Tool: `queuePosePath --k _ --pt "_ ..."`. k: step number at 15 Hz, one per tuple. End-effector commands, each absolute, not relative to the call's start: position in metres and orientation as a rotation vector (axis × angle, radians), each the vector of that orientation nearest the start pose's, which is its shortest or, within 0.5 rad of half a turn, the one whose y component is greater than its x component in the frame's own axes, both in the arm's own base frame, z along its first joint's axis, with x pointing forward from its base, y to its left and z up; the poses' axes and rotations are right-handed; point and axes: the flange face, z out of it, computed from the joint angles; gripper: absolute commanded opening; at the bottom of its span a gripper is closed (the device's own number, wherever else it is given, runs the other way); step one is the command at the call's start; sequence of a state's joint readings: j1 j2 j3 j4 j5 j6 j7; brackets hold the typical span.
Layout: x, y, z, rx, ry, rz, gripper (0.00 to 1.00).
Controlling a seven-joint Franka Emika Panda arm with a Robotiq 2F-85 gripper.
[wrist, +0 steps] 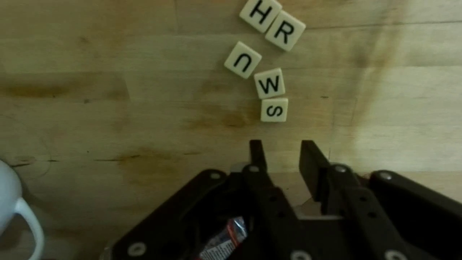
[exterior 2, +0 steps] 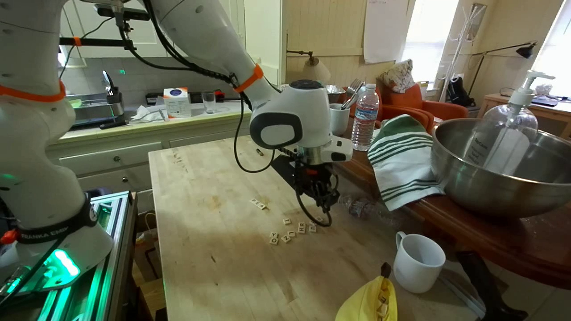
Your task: Move one letter tile to the left.
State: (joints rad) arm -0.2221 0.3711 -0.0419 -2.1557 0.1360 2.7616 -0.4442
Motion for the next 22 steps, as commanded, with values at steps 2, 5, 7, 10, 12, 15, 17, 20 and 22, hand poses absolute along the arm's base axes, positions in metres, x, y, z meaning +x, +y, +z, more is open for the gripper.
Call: queuePosePath --k 2,5,7,10,12,15,17,20,22 --pt "0.571 -0.164 0.240 -3.181 0.066 -0.358 0.00" --pt "0.570 -0.165 0.240 -3.183 0.105 -0.349 0.00" --pt "0.570 -0.165 0.239 -3.181 0.106 -0.346 0.00" --pt "0.570 -0.164 0.236 -3.182 0.068 -0.333 0.00" --pt "0.570 -0.162 0.234 -3.182 0.035 -0.325 0.00" --pt "0.572 -0.159 0.228 -3.177 -0.025 -0.323 0.00" --pt "0.572 -0.156 0.225 -3.172 -0.068 -0.325 0.00" --pt "0.573 -0.154 0.219 -3.169 -0.124 -0.323 0.00" --pt "0.574 -0.153 0.216 -3.172 -0.157 -0.325 0.00"
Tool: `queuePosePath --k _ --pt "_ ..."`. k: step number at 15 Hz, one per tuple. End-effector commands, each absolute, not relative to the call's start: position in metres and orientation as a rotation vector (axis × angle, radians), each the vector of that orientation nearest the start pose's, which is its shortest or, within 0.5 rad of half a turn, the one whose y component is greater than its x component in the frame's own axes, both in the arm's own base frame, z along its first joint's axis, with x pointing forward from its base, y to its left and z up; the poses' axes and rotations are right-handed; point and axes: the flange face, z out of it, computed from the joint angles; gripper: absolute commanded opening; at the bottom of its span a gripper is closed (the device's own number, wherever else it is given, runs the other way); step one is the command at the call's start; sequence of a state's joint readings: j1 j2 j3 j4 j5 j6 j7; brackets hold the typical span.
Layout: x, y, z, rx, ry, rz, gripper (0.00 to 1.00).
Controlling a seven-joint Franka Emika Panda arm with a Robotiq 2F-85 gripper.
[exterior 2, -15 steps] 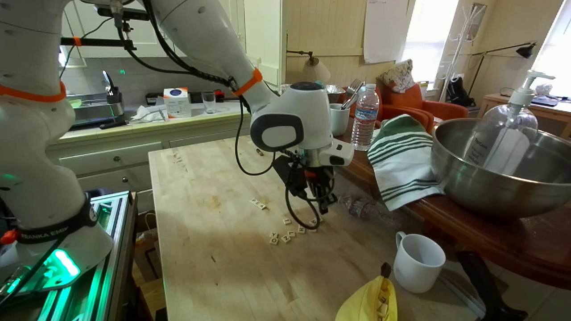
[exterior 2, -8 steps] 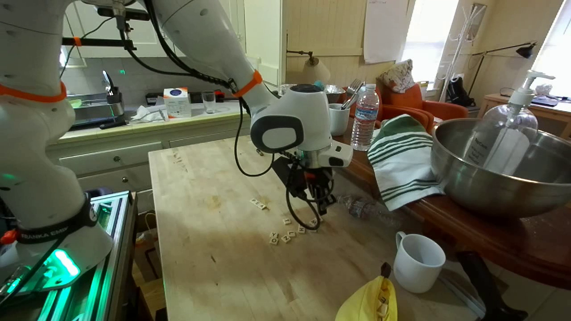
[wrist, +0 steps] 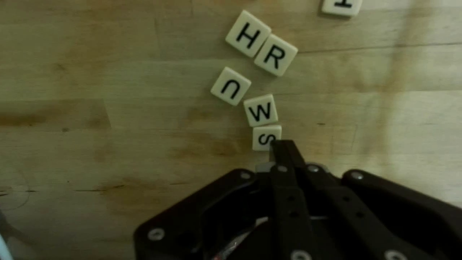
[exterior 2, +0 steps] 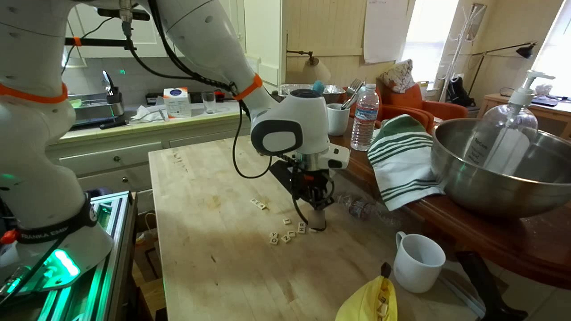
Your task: Move one letter tile to the left.
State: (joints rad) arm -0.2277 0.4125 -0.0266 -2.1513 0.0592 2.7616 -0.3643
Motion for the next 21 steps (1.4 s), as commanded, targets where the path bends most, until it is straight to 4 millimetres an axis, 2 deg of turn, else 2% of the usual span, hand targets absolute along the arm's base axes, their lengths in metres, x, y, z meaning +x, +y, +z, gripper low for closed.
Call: queuePosePath --k 1,8,14,21 --pt "0.575 -0.154 0.216 -3.171 -0.169 -0.326 0.00" --pt "0.575 -0.162 0.220 -3.169 -0.210 -0.345 0.00" --pt "0.573 -0.168 0.214 -3.168 -0.243 -0.346 0.00" --pt "0.576 -0.165 0.209 -3.182 -0.229 -0.404 0.00"
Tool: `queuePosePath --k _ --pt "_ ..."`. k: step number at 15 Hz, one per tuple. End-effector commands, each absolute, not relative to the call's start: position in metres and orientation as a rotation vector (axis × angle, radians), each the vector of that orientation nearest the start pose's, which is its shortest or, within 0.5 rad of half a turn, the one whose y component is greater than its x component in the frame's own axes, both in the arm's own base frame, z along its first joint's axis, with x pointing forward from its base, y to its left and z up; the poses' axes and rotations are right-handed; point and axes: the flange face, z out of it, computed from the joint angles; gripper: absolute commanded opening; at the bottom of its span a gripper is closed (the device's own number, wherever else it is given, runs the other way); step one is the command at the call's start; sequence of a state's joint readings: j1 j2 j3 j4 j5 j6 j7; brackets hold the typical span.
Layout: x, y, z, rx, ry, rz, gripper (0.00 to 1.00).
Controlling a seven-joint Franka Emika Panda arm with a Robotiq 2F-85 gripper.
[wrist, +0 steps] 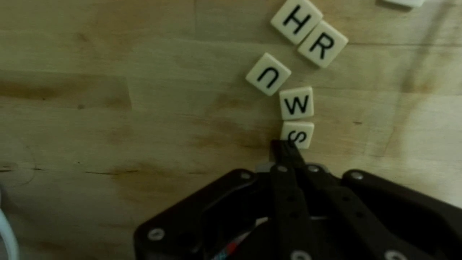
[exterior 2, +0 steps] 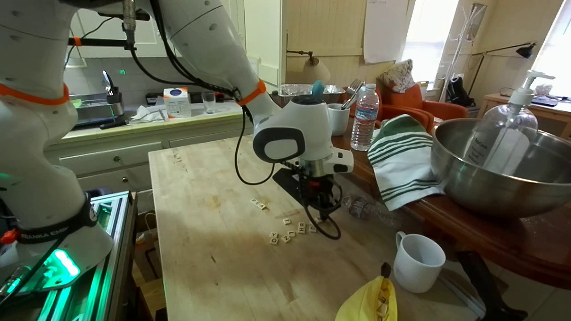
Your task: Move one letter tile to the left.
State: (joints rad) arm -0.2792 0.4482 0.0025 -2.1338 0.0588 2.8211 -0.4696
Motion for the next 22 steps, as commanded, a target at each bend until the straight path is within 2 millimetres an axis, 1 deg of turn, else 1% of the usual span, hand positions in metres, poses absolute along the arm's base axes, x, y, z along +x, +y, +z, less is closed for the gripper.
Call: queuePosePath --k 1,4,8,11,15,22 --pt "0.575 -0.163 0.208 -3.184 -0.235 -0.408 0.00" --pt "0.574 -0.160 0.206 -3.185 -0.260 -0.398 0.00" --pt "0.568 -0.156 0.206 -3.195 -0.235 -0.369 0.00" --pt "0.563 -0.154 0.205 -3.213 -0.158 -0.360 0.00" --pt "0.556 -0.150 0.205 -3.236 -0.012 -0.345 0.00" --pt "0.550 -0.134 0.201 -3.250 0.215 -0.323 0.00"
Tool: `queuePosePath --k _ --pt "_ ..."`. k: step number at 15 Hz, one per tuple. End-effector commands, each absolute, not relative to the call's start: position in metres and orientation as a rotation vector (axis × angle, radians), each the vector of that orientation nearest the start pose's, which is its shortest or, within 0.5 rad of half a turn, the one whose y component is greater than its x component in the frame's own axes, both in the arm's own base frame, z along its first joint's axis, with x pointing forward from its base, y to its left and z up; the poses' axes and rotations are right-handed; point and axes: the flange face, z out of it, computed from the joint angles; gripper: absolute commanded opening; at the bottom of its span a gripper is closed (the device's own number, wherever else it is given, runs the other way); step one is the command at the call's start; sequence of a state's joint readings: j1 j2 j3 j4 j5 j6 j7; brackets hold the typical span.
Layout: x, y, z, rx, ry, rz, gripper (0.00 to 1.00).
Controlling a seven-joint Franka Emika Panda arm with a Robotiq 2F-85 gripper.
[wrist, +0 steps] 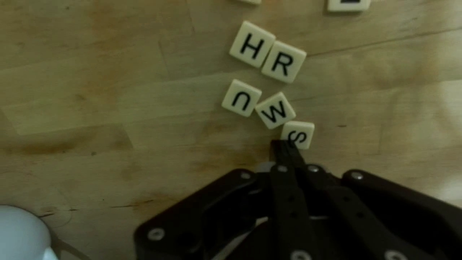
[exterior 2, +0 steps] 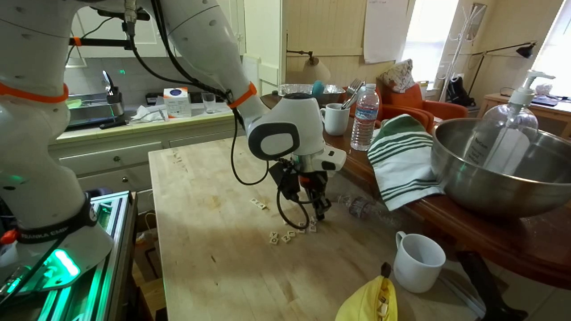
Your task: Move one letter tile to the left.
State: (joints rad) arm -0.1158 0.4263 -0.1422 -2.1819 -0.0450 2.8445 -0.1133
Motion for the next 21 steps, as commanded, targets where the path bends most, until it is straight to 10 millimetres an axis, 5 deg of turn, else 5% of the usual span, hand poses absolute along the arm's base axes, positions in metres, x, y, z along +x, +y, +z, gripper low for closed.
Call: queuePosePath --k 1,21 --pt "0.549 -0.132 0.200 -3.252 0.251 -0.303 0.00" --pt "0.503 -0.089 0.201 -3.203 0.754 -0.161 0.00"
